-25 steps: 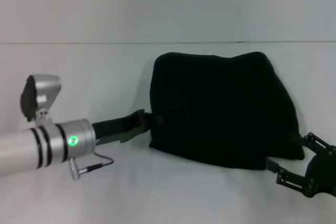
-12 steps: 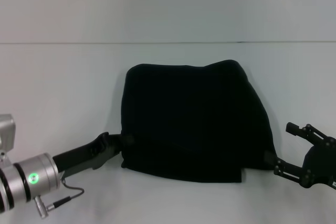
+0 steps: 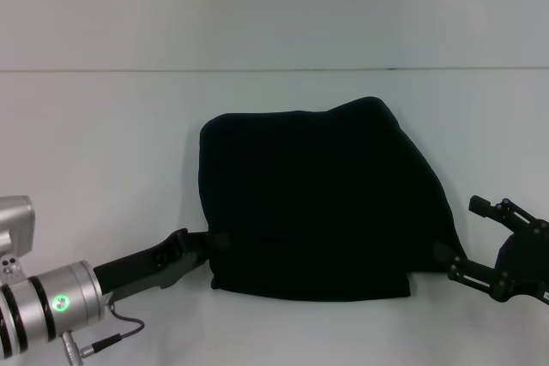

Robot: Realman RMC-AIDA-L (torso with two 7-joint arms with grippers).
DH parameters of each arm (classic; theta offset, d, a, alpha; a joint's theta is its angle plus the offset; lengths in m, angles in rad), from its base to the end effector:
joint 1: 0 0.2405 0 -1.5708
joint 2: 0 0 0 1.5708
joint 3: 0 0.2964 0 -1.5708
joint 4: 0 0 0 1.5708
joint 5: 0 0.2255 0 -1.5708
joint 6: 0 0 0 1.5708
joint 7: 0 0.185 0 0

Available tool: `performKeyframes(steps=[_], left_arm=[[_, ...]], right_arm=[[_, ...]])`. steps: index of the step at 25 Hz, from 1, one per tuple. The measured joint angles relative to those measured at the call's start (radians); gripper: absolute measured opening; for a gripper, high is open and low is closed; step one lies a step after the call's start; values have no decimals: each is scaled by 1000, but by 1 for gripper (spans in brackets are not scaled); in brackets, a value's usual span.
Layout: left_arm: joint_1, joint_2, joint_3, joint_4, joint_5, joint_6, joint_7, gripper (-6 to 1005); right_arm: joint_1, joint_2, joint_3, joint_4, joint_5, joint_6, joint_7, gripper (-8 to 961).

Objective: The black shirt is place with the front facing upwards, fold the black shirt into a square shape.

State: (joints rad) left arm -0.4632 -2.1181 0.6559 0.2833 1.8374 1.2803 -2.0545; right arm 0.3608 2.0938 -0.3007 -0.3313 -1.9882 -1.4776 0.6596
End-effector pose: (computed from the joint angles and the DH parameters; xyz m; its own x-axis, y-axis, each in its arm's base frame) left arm -0.3348 0.3412 -0.1264 -0.1645 0.8418 0.5141 0.9254 -0.0487 0.3758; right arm 0.3687 0.3137 -0.0706 0.8091 -0.0947 -0.5800 -0.4523 -0.7305 -0.5117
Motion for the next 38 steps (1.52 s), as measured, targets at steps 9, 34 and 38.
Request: performKeyframes(steps=[9, 34, 38], left_arm=[[-8, 27, 20, 23, 2, 40, 75, 161], [91, 50, -66, 259, 230, 353, 922, 852], [105, 42, -75, 257, 226, 315, 950, 952]], right_arm=[[8, -1, 0, -2, 0, 0, 0, 914], [-14, 2, -121, 96, -11, 44, -118, 917], [-32, -1, -96, 100, -3, 47, -127, 918]])
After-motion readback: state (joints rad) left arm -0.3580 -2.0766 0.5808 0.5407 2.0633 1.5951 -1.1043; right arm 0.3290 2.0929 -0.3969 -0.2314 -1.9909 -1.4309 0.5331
